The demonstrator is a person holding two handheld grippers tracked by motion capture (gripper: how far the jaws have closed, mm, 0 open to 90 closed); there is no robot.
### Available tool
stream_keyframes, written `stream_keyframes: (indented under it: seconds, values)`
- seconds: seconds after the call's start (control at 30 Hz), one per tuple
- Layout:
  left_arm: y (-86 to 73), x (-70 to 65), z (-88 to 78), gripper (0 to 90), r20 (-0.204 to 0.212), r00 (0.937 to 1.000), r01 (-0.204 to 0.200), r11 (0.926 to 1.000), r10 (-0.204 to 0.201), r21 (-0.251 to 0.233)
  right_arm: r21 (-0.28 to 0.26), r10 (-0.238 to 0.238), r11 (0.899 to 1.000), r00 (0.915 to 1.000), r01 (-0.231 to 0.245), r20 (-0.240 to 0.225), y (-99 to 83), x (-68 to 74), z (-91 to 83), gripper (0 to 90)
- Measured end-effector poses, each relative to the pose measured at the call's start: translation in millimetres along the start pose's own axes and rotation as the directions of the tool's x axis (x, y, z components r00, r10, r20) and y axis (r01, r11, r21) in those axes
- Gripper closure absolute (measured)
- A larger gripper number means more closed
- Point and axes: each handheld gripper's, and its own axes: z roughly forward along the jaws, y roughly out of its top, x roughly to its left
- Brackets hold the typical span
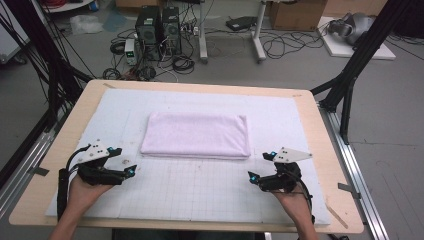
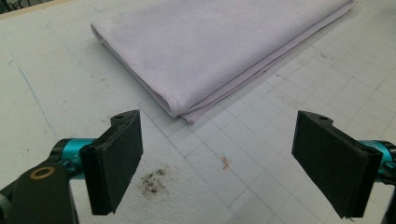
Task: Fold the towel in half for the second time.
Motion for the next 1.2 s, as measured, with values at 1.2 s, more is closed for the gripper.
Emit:
stream_keyframes:
  seconds: [1.2]
  values:
    - [-11.6,-3.7,-11.4,16.4,-0.006,0.9999,0.010,0.9999,-0.010,-0.001,-0.005,0.000,1.000,0.9997,0.000,0.025,-20.9,10.0,-21.6,11.7]
